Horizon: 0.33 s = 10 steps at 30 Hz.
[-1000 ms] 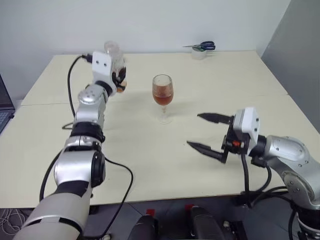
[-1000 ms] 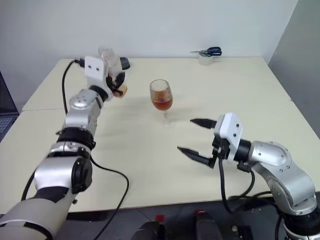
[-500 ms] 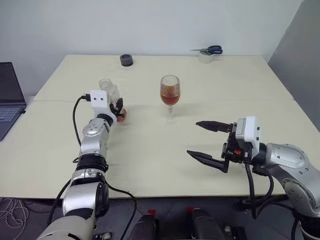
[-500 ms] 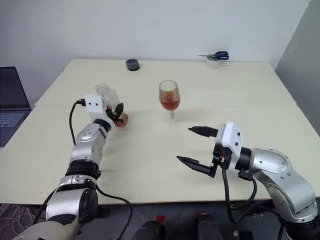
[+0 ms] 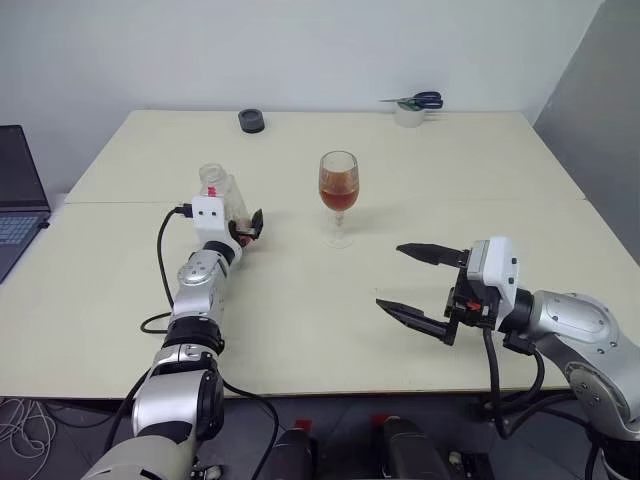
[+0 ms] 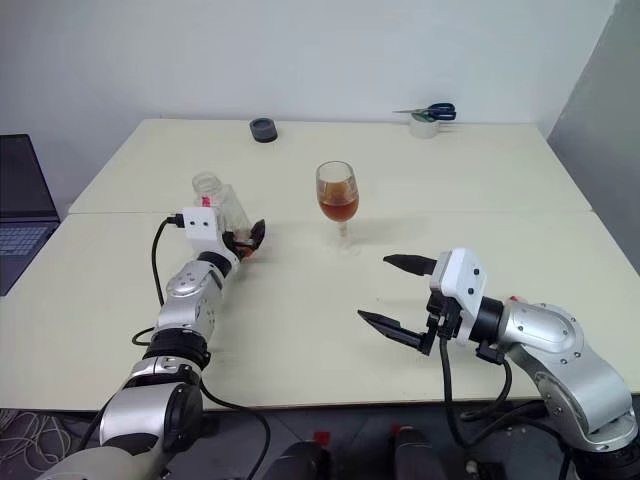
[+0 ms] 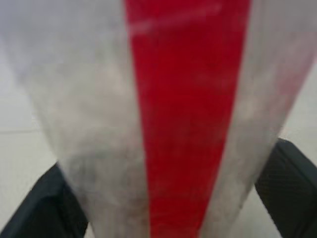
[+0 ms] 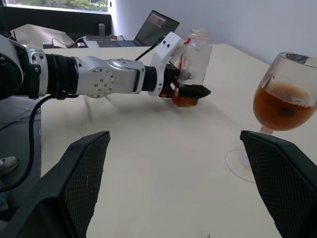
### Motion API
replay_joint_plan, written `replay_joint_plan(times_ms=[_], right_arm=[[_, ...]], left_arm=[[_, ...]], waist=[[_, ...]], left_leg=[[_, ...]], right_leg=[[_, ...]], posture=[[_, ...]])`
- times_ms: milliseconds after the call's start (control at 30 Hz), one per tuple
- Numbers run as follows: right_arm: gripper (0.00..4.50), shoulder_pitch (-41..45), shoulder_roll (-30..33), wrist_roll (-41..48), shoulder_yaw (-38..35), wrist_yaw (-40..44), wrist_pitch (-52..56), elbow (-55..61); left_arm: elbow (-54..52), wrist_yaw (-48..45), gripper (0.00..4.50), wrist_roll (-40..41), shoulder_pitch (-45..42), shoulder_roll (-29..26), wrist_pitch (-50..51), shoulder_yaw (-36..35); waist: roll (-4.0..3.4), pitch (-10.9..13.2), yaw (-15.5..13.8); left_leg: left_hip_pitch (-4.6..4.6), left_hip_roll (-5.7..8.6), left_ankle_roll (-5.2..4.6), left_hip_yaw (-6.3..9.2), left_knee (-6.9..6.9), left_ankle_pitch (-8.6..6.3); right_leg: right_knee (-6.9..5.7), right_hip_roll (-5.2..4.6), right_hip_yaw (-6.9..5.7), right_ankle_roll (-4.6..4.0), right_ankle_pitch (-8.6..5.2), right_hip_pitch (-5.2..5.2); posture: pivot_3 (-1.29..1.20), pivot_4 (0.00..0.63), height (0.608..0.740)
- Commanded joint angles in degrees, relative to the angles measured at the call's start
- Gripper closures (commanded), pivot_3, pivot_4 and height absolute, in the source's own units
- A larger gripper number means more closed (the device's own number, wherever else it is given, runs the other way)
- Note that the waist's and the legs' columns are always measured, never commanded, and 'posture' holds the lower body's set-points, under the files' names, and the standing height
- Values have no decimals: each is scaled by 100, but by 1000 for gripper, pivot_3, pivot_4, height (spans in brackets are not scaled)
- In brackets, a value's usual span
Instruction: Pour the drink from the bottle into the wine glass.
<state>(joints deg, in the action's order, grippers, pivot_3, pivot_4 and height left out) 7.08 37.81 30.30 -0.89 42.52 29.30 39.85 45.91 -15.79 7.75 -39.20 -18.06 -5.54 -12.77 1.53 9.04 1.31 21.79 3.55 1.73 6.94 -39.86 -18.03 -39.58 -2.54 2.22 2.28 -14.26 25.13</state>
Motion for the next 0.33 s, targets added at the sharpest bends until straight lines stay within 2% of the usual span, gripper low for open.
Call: replay_joint_plan(times_ms=[33,167,333], right_arm=[[0,-398,13,-237,-180,-235,-162,169],[0,-1221,-322,-600,-520,-1098,36,188],[0,-1407,-1022,-1171,-473,-2510,712,318]], left_arm=[[-765,-45,7,37,447,69,245,106],[-2416,64,7,120,1566,245,975,230],[-4458,133,7,54,2875,307,1960,540]], waist=[[0,0,0],[-2,-3,-10],[-15,-30,7]], left_leg=[[0,0,0,-2,2,0],[1,-3,1,1,3,0],[-14,-10,2,0,9,-1]], right_leg=[[2,0,2,0,0,1],[6,-2,11,0,0,-1],[6,0,23,-2,1,-13]], posture=[[0,150,740],[0,150,740],[0,150,740]])
